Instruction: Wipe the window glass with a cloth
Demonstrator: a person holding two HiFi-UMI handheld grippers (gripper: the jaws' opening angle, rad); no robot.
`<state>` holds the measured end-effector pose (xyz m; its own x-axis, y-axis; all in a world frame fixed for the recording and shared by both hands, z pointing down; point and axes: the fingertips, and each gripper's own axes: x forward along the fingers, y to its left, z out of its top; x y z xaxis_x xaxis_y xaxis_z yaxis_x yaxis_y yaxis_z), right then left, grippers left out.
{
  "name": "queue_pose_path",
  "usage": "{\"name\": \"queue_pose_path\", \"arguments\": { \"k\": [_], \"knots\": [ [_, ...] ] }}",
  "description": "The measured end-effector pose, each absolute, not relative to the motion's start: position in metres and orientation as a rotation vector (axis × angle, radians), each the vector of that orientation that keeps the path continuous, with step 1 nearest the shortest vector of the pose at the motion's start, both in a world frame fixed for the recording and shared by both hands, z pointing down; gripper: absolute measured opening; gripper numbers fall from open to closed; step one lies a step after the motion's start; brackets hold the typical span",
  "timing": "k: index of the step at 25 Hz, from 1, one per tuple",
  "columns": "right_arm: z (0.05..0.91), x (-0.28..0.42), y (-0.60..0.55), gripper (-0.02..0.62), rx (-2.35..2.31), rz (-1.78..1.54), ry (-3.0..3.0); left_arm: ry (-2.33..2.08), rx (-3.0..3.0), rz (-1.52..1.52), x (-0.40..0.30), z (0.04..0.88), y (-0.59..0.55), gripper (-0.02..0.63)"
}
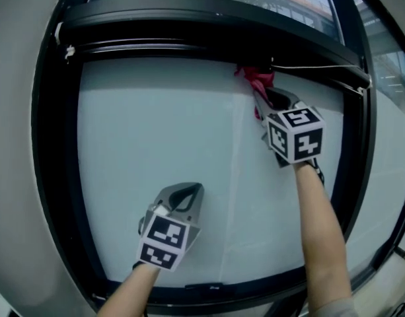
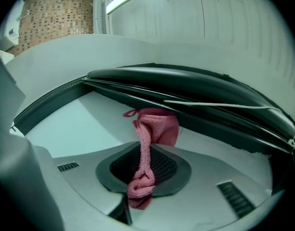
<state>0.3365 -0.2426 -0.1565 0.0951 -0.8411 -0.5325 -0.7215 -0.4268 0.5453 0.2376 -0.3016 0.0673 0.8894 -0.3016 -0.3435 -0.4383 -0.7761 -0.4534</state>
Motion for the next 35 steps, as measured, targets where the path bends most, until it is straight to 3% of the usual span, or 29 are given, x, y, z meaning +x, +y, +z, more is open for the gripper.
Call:
{"name": "queue_pose_path", "arguments": {
  "k": [12, 35],
  "knots": [
    [-0.073, 0.314, -0.258, 0.054, 2.06, -1.134, -1.601, 0.535, -2.54, 0.254, 0.223, 0.121, -0.315, 0.008],
    [0.173, 0.321, -0.261, 0.054, 1.896, -0.755, -1.699, 0.567, -2.653, 0.061, 0.223, 0.229, -0.315, 0.008]
  ]
}}
